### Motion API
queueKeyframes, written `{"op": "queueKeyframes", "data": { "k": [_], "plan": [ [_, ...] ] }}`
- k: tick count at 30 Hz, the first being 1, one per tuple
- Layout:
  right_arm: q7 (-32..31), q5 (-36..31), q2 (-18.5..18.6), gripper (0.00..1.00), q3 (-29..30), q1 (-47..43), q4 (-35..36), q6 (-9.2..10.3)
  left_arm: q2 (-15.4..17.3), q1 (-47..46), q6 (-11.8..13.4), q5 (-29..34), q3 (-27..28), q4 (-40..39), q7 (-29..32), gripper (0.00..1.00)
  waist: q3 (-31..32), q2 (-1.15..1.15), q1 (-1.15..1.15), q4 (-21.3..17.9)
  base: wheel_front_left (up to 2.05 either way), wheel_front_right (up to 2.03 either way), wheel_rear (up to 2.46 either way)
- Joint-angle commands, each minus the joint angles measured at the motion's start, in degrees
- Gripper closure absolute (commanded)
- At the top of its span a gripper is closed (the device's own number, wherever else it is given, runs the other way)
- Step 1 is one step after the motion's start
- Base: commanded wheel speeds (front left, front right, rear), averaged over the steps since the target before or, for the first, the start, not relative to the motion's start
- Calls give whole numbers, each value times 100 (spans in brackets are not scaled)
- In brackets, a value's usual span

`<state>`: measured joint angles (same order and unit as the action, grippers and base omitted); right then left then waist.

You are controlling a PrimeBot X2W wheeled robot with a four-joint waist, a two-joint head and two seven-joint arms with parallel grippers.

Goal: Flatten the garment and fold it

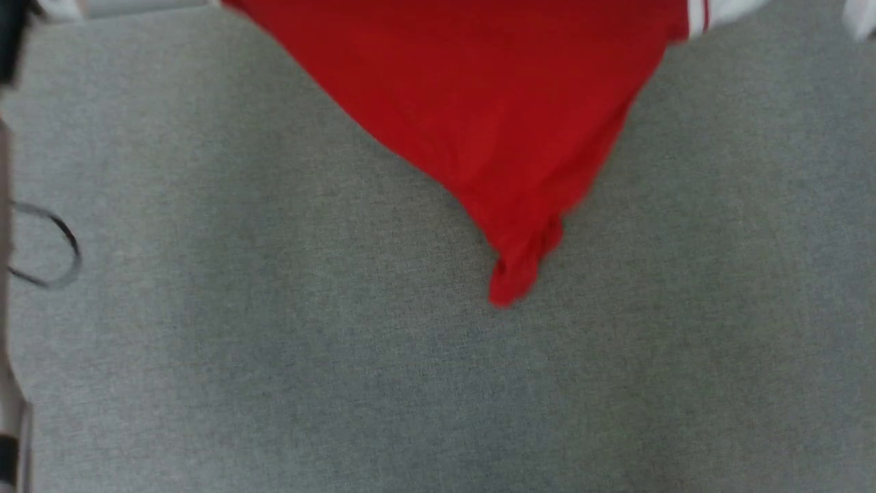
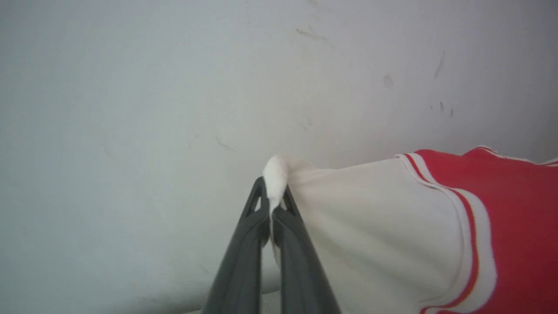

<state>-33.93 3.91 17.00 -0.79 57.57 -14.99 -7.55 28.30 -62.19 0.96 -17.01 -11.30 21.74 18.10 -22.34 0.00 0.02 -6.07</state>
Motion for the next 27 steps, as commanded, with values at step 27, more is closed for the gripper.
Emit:
{"op": "queueKeyframes", "data": {
  "k": [27],
  "plan": [
    [2984, -448, -639, 100, 118, 2053, -1929, 6, 43, -1259, 335, 174, 284, 1171, -2121, 100, -897, 0, -2, -32, 0, 0, 0]
  ]
}}
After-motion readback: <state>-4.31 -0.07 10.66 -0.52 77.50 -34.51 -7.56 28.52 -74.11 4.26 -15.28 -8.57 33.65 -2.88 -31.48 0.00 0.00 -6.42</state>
